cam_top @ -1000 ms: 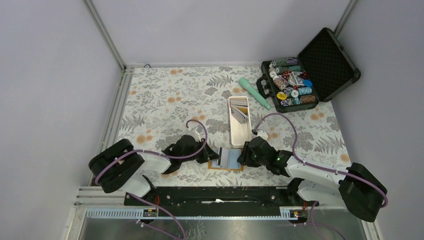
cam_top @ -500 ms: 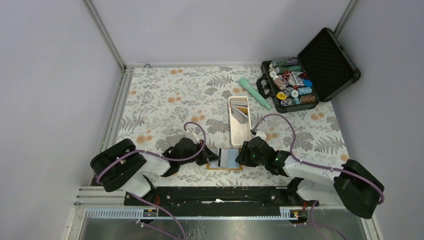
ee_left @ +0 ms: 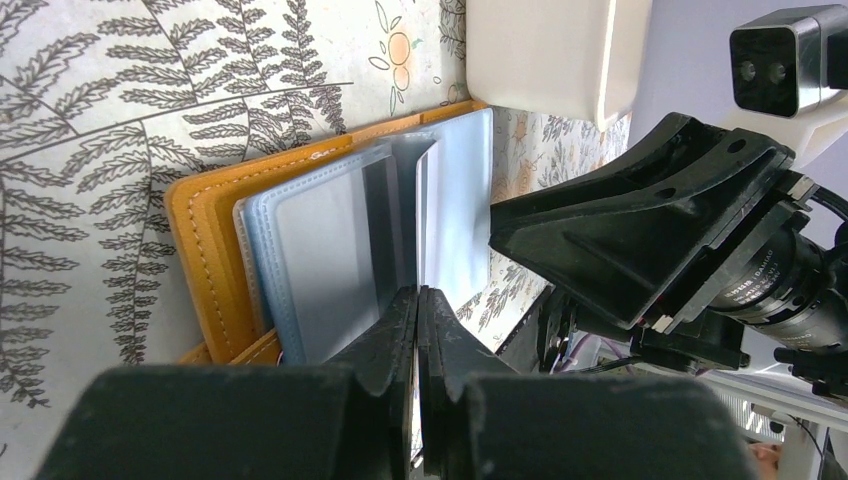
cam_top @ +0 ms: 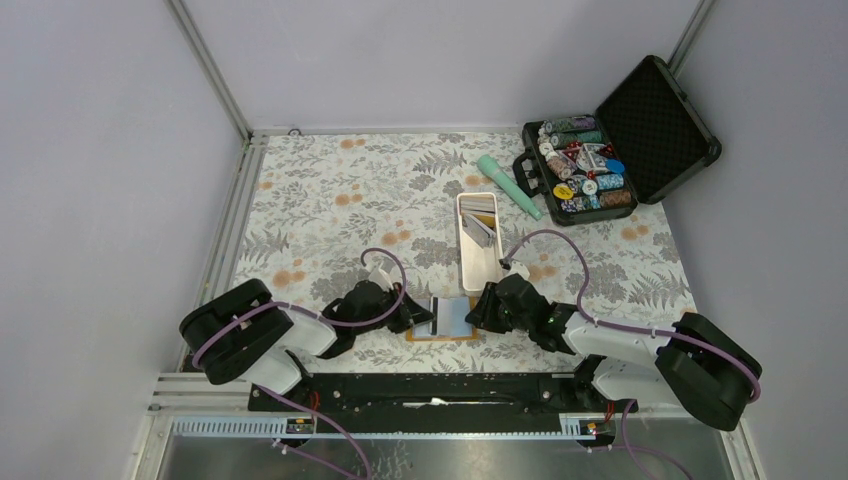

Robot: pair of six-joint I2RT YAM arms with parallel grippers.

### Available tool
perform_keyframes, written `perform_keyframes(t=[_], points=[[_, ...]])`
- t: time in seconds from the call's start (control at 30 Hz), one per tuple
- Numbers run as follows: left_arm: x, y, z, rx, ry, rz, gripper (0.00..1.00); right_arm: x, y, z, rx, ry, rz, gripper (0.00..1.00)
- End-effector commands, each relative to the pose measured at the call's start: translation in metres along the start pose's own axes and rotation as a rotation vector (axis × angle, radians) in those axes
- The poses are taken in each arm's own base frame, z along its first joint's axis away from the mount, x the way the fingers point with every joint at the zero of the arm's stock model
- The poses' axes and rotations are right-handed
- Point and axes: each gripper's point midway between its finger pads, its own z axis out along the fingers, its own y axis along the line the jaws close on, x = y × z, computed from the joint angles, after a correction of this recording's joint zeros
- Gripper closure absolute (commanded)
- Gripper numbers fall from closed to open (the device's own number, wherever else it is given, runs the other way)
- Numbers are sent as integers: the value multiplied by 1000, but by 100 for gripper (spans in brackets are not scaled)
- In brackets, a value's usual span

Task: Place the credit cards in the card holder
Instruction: Insert the credit card into the card holder.

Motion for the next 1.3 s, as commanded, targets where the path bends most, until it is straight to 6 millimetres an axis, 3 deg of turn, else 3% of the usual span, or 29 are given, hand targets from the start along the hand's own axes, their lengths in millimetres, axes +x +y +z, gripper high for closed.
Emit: perform_keyframes(t=[0.0, 0.43, 1.03, 1.27], points=[[-5, -4, -2, 25, -39, 10, 100, 12, -9, 1, 15, 45, 15, 65], [3, 10, 2, -76, 4, 26, 100, 15, 1, 1, -29, 67, 19, 66], [3, 10, 0, -238, 47, 158, 78, 15, 7, 4, -46, 78, 11, 69], [-11, 0, -9, -271, 13, 218, 56, 15, 3, 3, -32, 76, 6, 69]])
